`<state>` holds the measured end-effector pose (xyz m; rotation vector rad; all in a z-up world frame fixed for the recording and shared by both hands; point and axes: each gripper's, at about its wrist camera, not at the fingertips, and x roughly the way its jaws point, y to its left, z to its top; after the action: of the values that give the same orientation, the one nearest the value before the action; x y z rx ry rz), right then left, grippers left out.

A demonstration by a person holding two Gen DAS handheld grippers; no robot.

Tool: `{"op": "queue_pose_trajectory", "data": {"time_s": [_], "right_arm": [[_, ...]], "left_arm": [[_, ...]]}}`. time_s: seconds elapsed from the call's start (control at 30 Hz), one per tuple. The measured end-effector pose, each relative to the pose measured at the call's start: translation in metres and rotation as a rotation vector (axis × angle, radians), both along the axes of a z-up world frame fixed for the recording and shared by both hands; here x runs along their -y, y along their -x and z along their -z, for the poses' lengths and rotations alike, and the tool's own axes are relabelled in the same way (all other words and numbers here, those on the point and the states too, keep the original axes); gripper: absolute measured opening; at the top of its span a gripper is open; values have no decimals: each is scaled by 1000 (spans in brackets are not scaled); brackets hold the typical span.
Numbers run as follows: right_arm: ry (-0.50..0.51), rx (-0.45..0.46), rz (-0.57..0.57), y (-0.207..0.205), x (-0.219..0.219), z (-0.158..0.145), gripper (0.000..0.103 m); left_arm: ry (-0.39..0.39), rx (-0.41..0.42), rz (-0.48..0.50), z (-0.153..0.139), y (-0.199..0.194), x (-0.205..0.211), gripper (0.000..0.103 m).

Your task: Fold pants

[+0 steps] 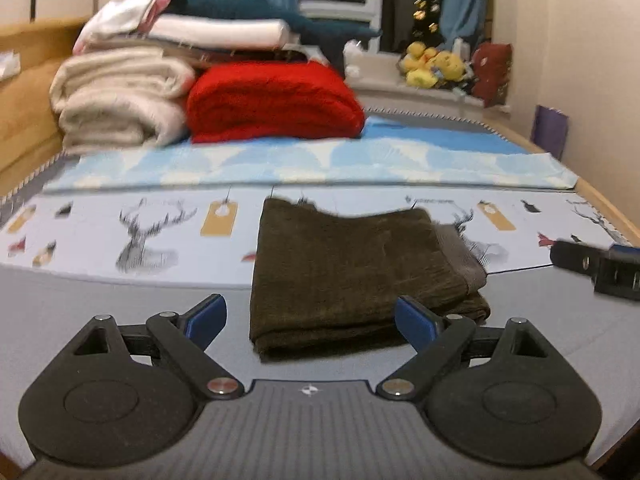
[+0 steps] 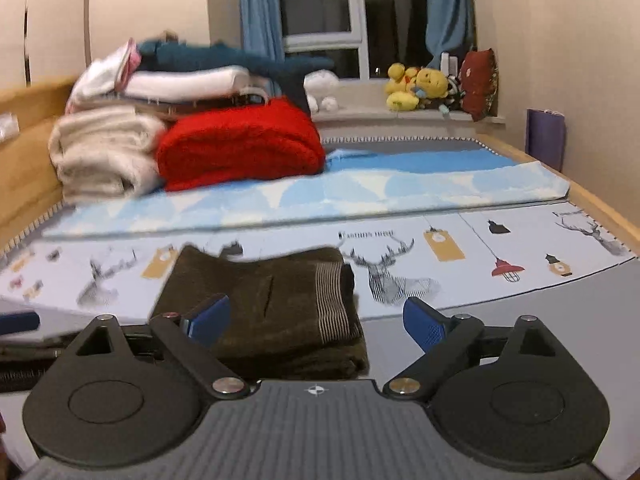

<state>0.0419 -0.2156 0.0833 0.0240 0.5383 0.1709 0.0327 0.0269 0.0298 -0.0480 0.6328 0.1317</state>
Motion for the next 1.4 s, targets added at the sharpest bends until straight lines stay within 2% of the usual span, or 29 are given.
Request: {"op": "queue_pose_trajectory", "data": {"time_s": [0.17,0.37,0.6,1.4], "right_arm": [[35,-22,-25,2,-10,4,96],[59,-49,-16,-6,-8,10,96],[49,-72,-7,-15,-6,14,96],[83,-61,-63,-14,-20,15,96]], "left_arm": [[6,-93,-46,13,-14,-2,94],[47,-124,-43,22,-21,-6,94],[78,-134,-44,26,-26,-7,94],[57,-120,-16,25,-25,-2,94]]}}
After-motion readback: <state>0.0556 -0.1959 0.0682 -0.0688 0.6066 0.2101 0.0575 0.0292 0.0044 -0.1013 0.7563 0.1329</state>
